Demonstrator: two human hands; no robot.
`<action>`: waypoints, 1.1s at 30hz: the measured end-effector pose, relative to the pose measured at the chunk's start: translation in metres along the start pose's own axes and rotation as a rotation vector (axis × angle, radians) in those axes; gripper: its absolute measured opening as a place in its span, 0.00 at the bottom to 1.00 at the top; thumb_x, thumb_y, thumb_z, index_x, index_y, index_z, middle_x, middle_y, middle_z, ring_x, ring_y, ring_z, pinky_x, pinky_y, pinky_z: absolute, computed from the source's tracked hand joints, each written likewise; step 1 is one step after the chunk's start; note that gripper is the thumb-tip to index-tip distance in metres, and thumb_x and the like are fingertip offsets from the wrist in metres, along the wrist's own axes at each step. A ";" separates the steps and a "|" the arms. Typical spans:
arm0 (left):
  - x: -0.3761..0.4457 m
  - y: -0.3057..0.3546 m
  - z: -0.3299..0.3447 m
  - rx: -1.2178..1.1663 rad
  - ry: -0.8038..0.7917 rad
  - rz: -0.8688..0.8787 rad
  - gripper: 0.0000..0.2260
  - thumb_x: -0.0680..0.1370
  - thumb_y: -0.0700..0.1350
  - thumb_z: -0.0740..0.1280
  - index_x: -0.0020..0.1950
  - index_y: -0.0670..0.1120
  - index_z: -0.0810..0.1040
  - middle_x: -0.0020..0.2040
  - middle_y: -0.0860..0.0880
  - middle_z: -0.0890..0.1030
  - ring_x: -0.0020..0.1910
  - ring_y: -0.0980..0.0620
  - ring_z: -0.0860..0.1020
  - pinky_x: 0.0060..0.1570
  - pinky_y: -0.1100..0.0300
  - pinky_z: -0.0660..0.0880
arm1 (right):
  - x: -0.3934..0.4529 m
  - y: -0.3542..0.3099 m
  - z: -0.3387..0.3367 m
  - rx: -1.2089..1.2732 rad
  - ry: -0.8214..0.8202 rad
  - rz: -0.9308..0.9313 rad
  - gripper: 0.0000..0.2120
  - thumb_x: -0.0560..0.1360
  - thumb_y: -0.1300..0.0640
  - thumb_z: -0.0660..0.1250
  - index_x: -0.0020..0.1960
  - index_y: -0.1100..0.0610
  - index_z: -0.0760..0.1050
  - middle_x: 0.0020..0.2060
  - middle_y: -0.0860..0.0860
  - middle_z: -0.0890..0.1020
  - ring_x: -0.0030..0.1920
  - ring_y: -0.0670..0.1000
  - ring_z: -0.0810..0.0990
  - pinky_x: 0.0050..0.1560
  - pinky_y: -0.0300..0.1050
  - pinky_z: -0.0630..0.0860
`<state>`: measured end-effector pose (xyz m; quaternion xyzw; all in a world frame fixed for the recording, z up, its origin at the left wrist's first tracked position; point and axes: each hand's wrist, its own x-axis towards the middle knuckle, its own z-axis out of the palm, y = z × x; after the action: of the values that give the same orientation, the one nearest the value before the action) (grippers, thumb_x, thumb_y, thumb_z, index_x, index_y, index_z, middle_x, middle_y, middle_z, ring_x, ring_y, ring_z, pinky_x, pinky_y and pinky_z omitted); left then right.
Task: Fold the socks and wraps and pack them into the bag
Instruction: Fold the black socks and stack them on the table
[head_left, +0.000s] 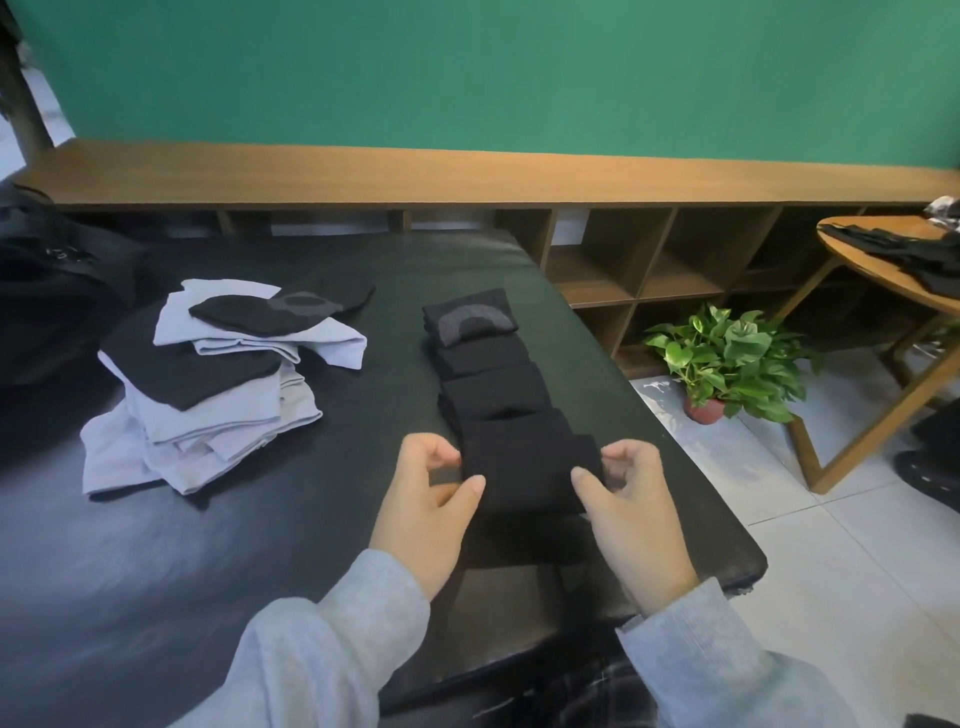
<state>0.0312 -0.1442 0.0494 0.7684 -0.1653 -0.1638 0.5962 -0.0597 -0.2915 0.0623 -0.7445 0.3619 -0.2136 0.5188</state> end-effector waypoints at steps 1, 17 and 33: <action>0.005 0.003 -0.001 0.013 0.006 0.007 0.08 0.77 0.42 0.66 0.46 0.54 0.68 0.46 0.58 0.76 0.41 0.56 0.78 0.33 0.74 0.69 | 0.004 -0.003 0.002 -0.013 0.017 -0.035 0.11 0.76 0.58 0.66 0.52 0.49 0.65 0.45 0.41 0.73 0.44 0.41 0.75 0.37 0.29 0.70; 0.138 0.031 -0.003 0.278 -0.030 0.070 0.18 0.79 0.47 0.62 0.69 0.48 0.67 0.69 0.53 0.66 0.63 0.55 0.71 0.59 0.62 0.67 | 0.141 -0.041 0.058 -0.318 -0.025 -0.214 0.13 0.79 0.60 0.60 0.62 0.52 0.75 0.61 0.47 0.75 0.61 0.46 0.73 0.57 0.34 0.64; 0.107 0.005 -0.071 0.505 0.099 0.329 0.16 0.77 0.43 0.65 0.64 0.49 0.71 0.72 0.53 0.62 0.69 0.55 0.62 0.65 0.63 0.59 | 0.107 -0.055 0.097 -0.346 0.011 -0.461 0.11 0.77 0.62 0.61 0.54 0.51 0.77 0.55 0.41 0.70 0.61 0.42 0.63 0.52 0.16 0.51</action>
<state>0.1586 -0.1320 0.0652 0.8622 -0.2937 0.0187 0.4123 0.0937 -0.3019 0.0713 -0.8834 0.2170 -0.2648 0.3199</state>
